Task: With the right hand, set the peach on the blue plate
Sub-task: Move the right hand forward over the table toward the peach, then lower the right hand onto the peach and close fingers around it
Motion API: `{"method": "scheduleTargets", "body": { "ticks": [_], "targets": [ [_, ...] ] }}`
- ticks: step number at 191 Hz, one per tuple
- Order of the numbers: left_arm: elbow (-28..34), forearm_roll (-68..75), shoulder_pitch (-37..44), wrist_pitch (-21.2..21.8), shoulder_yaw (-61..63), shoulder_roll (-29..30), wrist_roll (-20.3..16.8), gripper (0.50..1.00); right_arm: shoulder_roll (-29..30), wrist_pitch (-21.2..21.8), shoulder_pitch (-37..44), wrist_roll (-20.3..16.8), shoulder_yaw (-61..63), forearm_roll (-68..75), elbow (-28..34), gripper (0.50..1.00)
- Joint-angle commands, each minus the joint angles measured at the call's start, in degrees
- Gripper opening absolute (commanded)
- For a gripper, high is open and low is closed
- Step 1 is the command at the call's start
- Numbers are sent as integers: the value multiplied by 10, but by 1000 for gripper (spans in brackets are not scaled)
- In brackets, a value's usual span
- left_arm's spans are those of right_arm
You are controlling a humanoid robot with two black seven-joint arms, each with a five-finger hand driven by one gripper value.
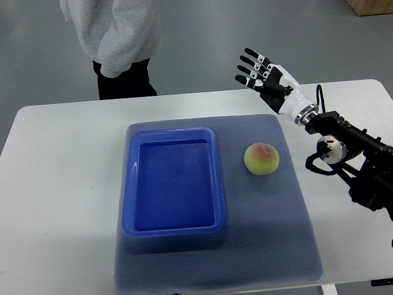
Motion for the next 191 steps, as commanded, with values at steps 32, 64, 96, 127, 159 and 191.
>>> {"method": "scheduleTargets", "body": {
  "ticks": [32,64,96,127,159,191],
  "targets": [
    [-10,1,-1,0,1,0,0,1000,-106,-1,196,-13,-373,-132,0,930],
    [-11,2,-11,0,0,0,0,1000,-116,11,375,-21,-646,-190,14,930],
    [-11,1,-16,0,0,0,0,1000,-116,52,458,-57,-714,-188,81,930],
    [-11,1,-15,0,0,0,0,1000,-117,62,475,-75,-718,-174,114,930],
    [-11,0,-16,0,0,0,0,1000,-123,62,474,-76,-718,-162,138,930],
    [-10,0,-16,0,0,0,0,1000,-125,58,472,-75,-733,-168,140,930]
  ]
}}
